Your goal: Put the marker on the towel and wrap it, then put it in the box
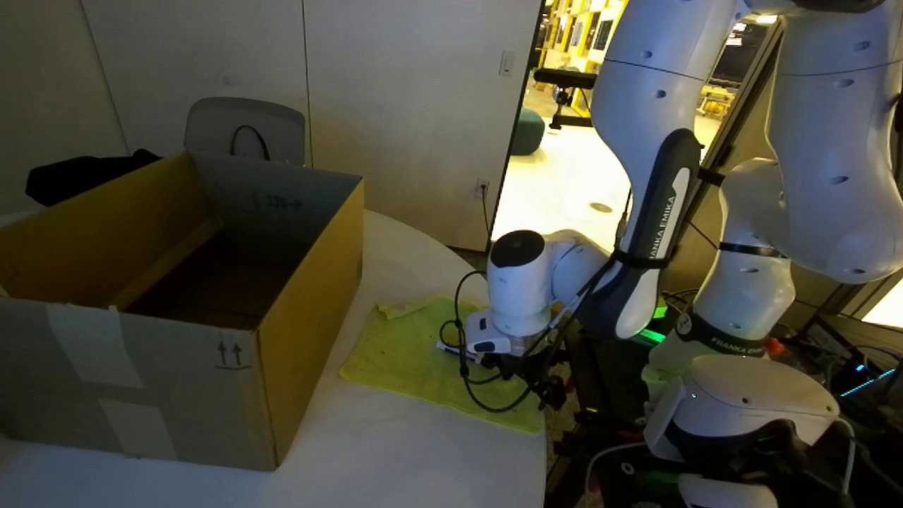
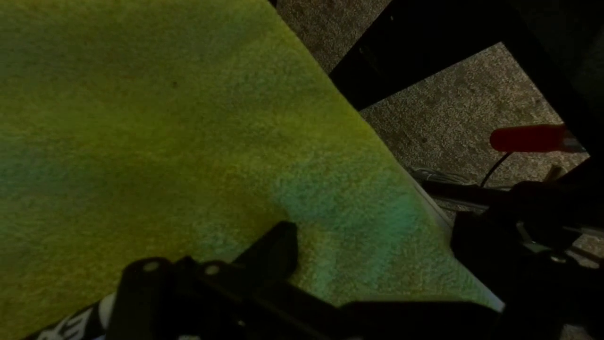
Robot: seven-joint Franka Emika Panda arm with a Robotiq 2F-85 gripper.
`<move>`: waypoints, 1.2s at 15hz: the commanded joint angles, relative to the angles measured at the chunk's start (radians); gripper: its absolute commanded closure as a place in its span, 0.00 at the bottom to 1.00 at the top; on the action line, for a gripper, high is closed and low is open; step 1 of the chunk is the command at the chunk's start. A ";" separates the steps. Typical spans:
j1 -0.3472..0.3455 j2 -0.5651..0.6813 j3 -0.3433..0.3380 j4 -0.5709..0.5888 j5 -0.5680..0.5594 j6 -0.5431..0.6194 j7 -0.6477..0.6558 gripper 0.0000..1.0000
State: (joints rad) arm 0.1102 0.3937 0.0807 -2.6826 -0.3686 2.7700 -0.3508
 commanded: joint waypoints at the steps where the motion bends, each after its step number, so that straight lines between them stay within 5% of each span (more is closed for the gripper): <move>1: 0.028 0.033 -0.035 0.011 -0.030 0.038 0.062 0.40; 9: 0.036 -0.070 -0.035 -0.039 -0.019 0.040 0.121 0.94; 18: 0.006 -0.271 -0.084 -0.090 -0.026 0.064 0.166 0.91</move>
State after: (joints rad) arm 0.1305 0.2088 0.0156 -2.7297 -0.3727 2.8164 -0.2226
